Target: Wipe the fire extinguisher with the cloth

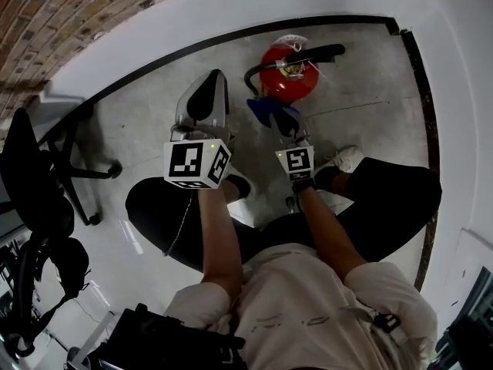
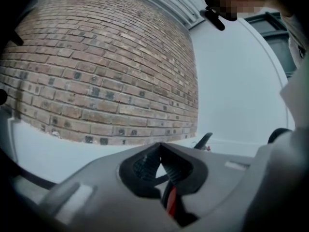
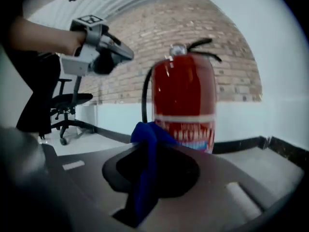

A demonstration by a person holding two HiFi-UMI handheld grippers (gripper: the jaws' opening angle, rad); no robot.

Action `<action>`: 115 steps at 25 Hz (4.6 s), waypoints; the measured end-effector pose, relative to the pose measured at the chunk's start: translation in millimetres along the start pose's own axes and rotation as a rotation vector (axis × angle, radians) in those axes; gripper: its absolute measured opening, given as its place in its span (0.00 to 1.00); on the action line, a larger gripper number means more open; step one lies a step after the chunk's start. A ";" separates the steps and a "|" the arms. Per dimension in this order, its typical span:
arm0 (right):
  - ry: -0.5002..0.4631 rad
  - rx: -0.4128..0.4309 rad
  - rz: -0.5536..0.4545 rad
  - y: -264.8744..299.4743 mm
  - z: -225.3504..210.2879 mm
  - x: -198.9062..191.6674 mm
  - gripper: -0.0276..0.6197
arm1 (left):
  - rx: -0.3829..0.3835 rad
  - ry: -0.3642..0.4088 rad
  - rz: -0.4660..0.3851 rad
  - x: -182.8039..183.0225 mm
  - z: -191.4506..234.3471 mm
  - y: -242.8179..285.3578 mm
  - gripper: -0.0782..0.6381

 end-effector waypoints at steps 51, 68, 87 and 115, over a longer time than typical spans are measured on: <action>0.070 0.153 0.066 6.0 -23.4 -46.8 0.14 | -0.012 -0.118 -0.069 8.6 -25.0 -12.3 0.11; 0.023 0.178 0.579 53.0 -53.7 -219.3 0.14 | 0.048 -0.081 0.104 -43.9 -10.4 -7.6 0.11; 0.204 0.106 -0.278 -53.4 -35.8 155.9 0.14 | -0.065 -0.019 -0.102 48.0 -26.9 10.1 0.11; 0.119 0.105 -0.579 -54.6 -44.5 103.7 0.16 | -0.010 -0.076 0.064 -33.3 -52.1 -14.6 0.11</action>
Point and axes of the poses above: the fingertips, and each gripper's own axes: y forward along the fingers, z to its left, x out of its top, the point moved 5 cm from there along -y, backward along the fingers, and after that the axes turned 6 degrees about y, right-handed, at the moved point
